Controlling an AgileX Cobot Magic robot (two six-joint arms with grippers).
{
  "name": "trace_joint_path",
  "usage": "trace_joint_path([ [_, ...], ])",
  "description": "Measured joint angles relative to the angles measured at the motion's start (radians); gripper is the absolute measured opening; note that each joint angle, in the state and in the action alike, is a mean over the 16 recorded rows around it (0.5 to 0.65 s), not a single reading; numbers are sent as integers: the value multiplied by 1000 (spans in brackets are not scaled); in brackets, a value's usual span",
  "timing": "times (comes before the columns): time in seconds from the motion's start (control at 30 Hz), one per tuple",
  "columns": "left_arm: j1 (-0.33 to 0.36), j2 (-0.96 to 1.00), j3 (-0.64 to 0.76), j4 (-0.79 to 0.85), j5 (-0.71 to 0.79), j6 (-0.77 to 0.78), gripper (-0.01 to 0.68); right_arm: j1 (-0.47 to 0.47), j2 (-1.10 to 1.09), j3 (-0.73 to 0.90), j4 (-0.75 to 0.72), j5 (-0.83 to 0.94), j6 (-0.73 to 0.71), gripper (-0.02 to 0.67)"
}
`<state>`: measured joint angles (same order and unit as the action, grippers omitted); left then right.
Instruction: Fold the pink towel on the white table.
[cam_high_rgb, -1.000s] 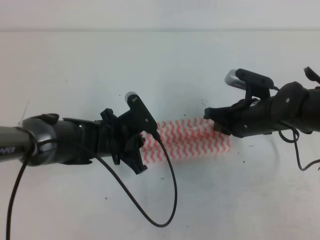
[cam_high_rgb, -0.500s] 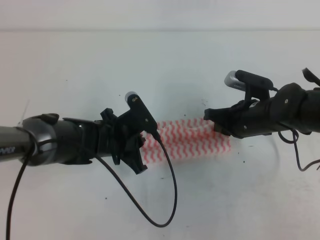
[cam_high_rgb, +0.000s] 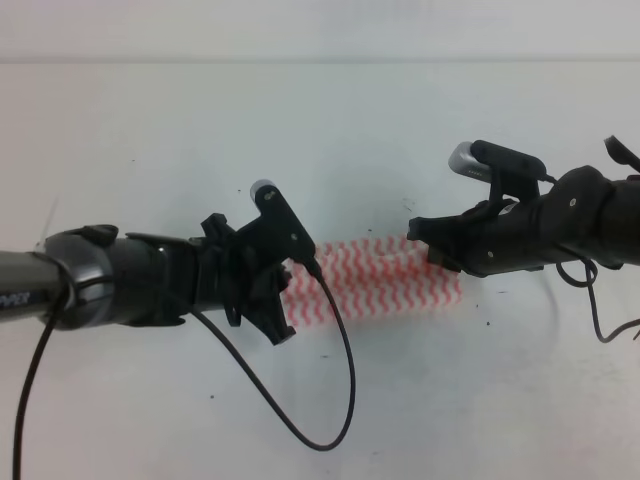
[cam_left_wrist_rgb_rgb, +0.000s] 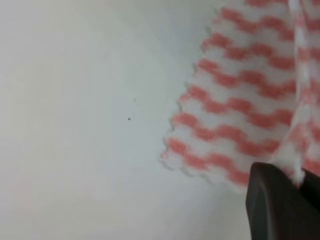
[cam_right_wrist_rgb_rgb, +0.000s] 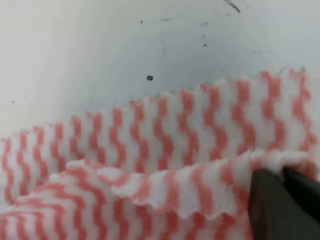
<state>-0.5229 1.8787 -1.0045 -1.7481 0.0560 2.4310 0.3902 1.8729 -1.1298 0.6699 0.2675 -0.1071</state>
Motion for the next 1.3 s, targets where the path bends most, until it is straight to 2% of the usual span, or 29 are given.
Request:
trace_joint_path([
  [1.3, 31, 25, -46, 0, 19, 24, -5, 0, 1, 0, 6, -24, 0, -16],
])
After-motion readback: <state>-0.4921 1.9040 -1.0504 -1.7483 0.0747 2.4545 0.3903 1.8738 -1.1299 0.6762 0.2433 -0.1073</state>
